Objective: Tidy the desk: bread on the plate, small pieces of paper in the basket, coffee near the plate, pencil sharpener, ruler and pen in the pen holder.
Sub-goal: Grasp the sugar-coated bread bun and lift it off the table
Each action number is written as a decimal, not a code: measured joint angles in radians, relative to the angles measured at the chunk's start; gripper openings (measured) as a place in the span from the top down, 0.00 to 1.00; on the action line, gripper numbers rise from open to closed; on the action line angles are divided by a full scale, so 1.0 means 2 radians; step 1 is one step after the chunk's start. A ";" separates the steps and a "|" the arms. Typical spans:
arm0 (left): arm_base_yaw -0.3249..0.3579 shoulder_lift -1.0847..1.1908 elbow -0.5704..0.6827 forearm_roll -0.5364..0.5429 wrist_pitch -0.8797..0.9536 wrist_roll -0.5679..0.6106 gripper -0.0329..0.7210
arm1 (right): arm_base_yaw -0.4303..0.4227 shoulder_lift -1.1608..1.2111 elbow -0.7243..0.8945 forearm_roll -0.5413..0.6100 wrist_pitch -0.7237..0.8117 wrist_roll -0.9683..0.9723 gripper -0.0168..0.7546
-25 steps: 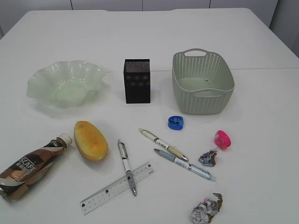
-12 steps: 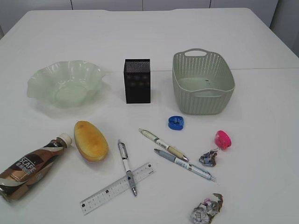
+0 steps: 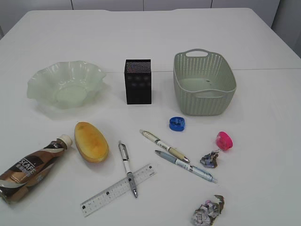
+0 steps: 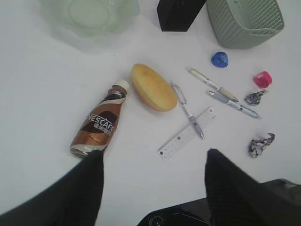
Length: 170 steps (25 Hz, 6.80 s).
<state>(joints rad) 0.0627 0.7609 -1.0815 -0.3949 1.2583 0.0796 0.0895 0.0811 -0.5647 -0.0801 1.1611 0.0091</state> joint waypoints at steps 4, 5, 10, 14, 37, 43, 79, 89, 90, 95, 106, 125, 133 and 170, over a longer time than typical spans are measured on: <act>0.000 0.017 -0.003 -0.009 0.000 0.000 0.28 | 0.000 0.085 -0.031 -0.001 0.001 0.001 0.30; 0.000 0.019 -0.003 -0.011 0.000 0.000 0.27 | 0.000 0.108 -0.039 -0.001 0.001 0.005 0.30; 0.000 0.020 -0.006 -0.032 0.000 -0.001 0.23 | 0.000 0.219 -0.084 -0.001 0.001 0.030 0.30; 0.000 0.020 -0.006 -0.049 0.000 -0.001 0.22 | 0.000 0.313 -0.131 -0.001 0.001 0.039 0.30; 0.000 0.142 -0.086 -0.066 0.001 -0.011 0.21 | 0.000 0.549 -0.236 0.011 0.026 0.043 0.31; -0.002 0.168 -0.086 -0.064 0.001 -0.015 0.21 | 0.000 0.549 -0.236 0.001 0.020 0.043 0.31; -0.230 0.474 -0.093 0.091 -0.164 -0.205 0.16 | 0.000 0.566 -0.236 -0.006 -0.008 0.043 0.31; -0.230 0.517 -0.140 0.084 -0.171 -0.206 0.16 | 0.000 0.566 -0.236 -0.006 -0.008 0.043 0.31; -0.230 0.518 -0.140 0.084 -0.171 -0.206 0.16 | 0.000 0.566 -0.236 -0.006 -0.008 0.043 0.31; -0.230 0.519 -0.141 0.083 -0.173 -0.208 0.16 | 0.000 0.566 -0.236 -0.003 -0.009 0.043 0.31; -0.230 0.556 -0.141 0.075 -0.178 -0.208 0.16 | 0.000 0.566 -0.236 -0.002 -0.009 0.043 0.31; -0.230 0.604 -0.145 0.089 -0.172 -0.210 0.16 | 0.000 0.566 -0.236 -0.001 -0.010 0.043 0.31; -0.230 0.609 -0.145 0.101 -0.173 -0.216 0.16 | 0.000 0.566 -0.236 -0.001 -0.010 0.043 0.31; -0.232 0.653 -0.150 0.089 -0.188 -0.219 0.60 | 0.000 0.566 -0.236 -0.001 -0.011 0.043 0.31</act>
<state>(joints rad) -0.4023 2.0669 -1.3820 -0.2161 0.8814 -0.3582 0.0895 1.2132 -1.0370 -0.0812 1.1382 0.0958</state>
